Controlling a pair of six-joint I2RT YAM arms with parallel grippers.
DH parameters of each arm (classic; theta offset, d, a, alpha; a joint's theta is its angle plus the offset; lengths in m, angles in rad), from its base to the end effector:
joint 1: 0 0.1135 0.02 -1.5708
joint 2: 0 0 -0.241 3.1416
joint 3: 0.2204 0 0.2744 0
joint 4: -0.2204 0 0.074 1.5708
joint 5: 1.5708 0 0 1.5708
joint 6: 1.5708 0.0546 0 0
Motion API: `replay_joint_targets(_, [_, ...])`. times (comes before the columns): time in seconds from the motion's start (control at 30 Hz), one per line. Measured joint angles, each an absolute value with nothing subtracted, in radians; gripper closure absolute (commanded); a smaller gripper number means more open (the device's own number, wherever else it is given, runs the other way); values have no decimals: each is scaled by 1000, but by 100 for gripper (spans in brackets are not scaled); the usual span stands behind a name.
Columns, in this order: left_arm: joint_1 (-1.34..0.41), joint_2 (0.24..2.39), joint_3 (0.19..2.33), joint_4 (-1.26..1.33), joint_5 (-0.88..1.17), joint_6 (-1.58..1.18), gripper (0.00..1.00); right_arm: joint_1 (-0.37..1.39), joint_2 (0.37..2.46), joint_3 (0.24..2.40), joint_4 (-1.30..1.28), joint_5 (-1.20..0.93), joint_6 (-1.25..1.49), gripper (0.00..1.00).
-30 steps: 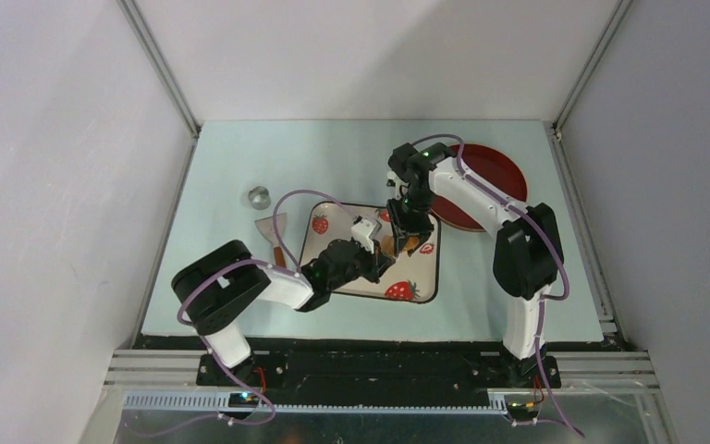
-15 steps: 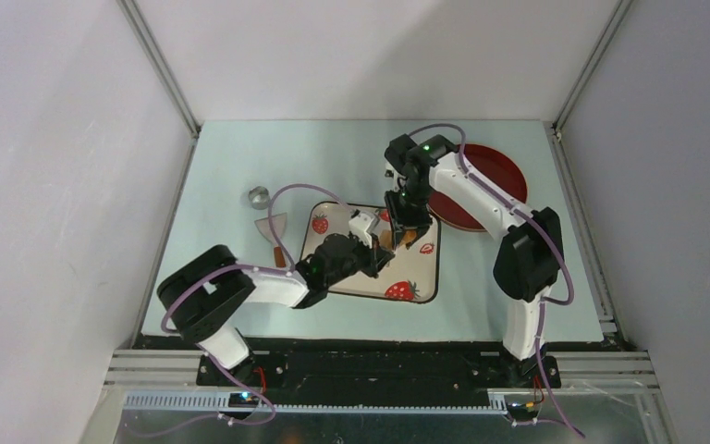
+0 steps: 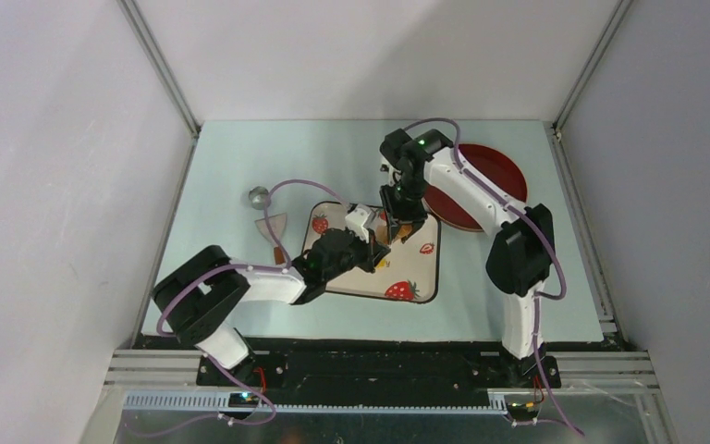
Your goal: Roll out the dumpling wrappers from the dough
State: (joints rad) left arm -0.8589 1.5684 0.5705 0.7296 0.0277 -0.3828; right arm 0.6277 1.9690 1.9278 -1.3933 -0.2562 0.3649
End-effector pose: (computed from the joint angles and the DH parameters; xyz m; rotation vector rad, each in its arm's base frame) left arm 0.2203 -0.2576 0.1279 0.4760 1.8752 -0.8795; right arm 0.3162 0.2465 0.2589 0.4340 -3.0757 -0.4527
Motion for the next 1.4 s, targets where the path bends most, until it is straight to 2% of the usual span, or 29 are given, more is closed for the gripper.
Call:
replay_joint_targets(0.47, [-848,1700,562,839,87,-455,100,614,2031,1879,-1393,-268,354,100])
replay_joint_targets(0.87, [-844,1715,522,904,97,-467,100,614,2059,1879,-1415,-311,335,100])
replay_joint_targets(1.2, [-844,1686,568,843,125,-456,100,614,2001,1885,-1404,-258,367,100])
replay_joint_targets(1.4, [-836,1601,607,801,96,-424,100,606,1956,1983,-1445,-236,366,100])
